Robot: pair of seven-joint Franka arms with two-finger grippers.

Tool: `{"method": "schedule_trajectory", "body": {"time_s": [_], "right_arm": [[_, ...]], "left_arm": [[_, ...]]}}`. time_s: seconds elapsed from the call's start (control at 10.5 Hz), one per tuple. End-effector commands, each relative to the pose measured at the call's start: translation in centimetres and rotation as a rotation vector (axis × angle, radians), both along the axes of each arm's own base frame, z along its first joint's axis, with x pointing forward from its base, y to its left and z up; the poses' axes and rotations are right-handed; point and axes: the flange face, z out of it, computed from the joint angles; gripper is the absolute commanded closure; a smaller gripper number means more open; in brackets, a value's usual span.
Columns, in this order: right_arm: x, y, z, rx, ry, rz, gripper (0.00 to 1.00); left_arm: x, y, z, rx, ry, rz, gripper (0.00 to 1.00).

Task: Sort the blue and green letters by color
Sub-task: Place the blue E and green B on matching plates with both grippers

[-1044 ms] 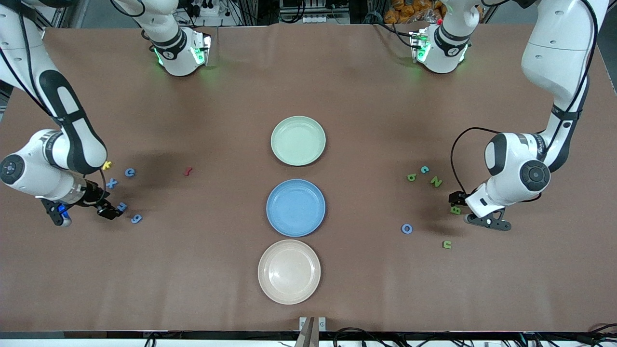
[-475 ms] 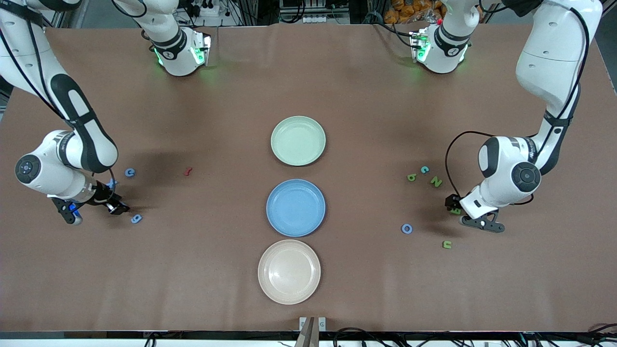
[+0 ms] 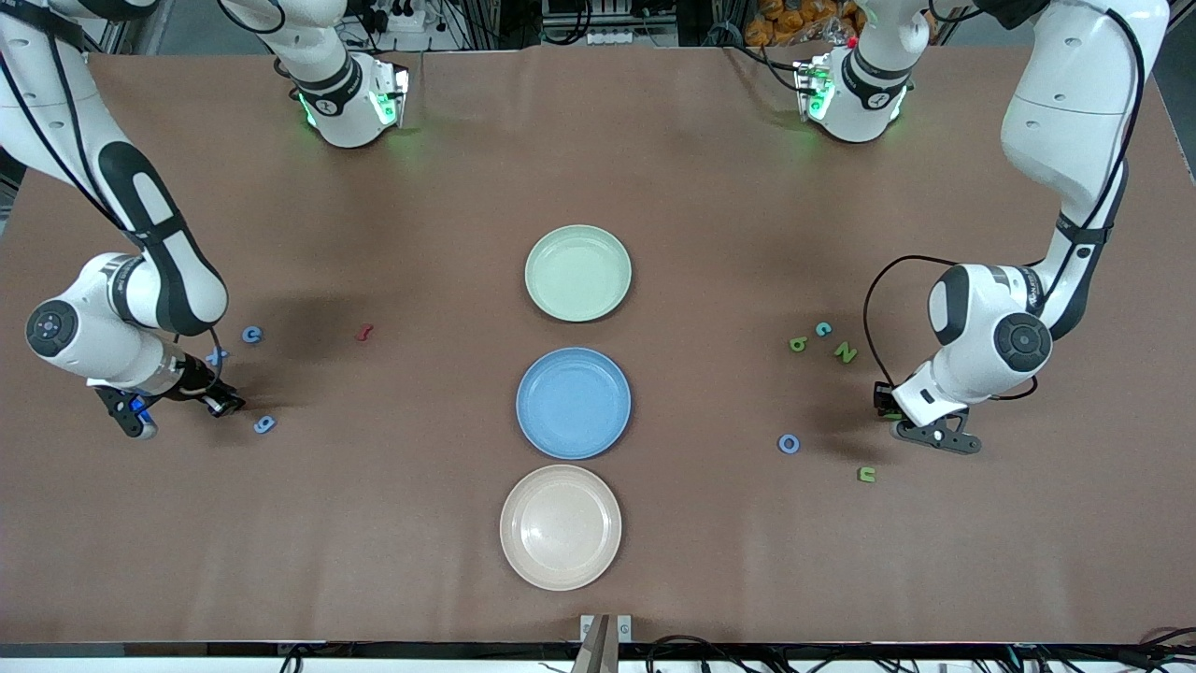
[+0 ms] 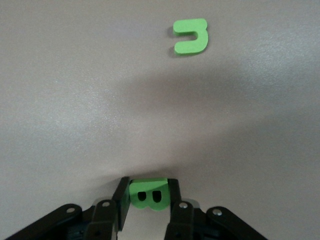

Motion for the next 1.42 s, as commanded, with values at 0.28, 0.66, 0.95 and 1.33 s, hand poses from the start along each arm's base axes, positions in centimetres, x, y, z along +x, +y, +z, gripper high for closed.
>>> {"method": "schedule_trajectory", "body": {"time_s": [0.28,0.66,0.95,1.33], "right_arm": [[1.6,3.6,6.3,-0.033,0.007,0.067,1.0],[3.5,17.9,9.9,-0.027,-0.003,0.138,1.0],[3.3,31.2,12.1,-0.005,-0.054,0.118,1.0],[2.7,44.2,14.1,0.052,-0.11,0.031,1.0]], "left_arm": [[-0.1,-6.9,6.2,0.015,0.002,-0.001,1.0],[-3.0,-17.8,8.9,-0.005,0.062,0.17,1.0],[-7.0,-27.1,9.1,-0.066,0.117,0.37,1.0],[-11.4,-34.5,9.2,-0.162,0.245,0.504,1.0]]}}
